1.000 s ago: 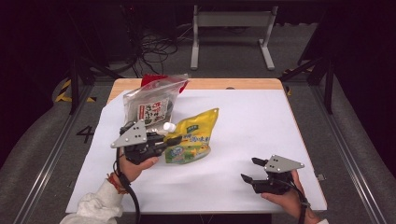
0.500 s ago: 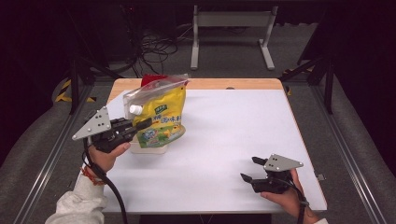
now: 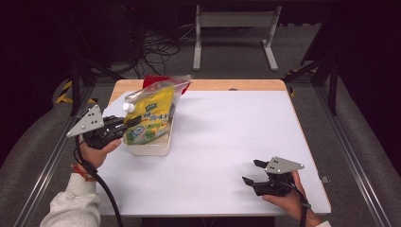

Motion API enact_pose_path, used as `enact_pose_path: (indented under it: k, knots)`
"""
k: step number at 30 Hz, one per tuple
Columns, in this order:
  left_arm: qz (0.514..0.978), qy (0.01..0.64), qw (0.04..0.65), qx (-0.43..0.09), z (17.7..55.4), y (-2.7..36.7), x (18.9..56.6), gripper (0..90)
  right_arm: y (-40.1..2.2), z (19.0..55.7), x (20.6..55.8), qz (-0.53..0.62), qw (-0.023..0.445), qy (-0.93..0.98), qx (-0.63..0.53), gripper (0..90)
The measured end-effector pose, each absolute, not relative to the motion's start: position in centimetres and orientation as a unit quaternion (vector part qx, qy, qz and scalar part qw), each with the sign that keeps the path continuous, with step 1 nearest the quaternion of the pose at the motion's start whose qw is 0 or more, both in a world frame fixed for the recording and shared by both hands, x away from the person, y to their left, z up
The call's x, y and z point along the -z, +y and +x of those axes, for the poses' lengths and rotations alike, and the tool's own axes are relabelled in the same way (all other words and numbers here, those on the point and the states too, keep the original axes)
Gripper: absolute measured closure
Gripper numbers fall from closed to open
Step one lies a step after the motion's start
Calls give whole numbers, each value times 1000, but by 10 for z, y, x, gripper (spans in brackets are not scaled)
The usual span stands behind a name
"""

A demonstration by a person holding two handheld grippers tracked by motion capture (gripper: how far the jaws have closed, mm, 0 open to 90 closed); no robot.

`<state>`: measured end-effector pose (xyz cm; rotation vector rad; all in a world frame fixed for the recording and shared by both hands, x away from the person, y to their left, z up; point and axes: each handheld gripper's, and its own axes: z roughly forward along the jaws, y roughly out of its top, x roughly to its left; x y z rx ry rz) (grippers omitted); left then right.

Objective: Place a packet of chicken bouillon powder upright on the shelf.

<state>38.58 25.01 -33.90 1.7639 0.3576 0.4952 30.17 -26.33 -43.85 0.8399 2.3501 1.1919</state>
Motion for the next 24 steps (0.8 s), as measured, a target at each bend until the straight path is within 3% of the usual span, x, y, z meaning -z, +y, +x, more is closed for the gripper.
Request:
enact_pose_path:
  k: [11, 15, 24]
  knots:
    - [763, 162, 605, -156, 400, 263, 358, 864, -262, 303, 440, 298, 182, 837, -420, 265]
    - [761, 198, 595, -165, 407, 268, 368, 843, -261, 304, 441, 296, 178, 840, -418, 263]
    - [748, 194, 614, -161, 404, 278, 365, 844, -259, 305, 444, 293, 170, 847, -409, 257]
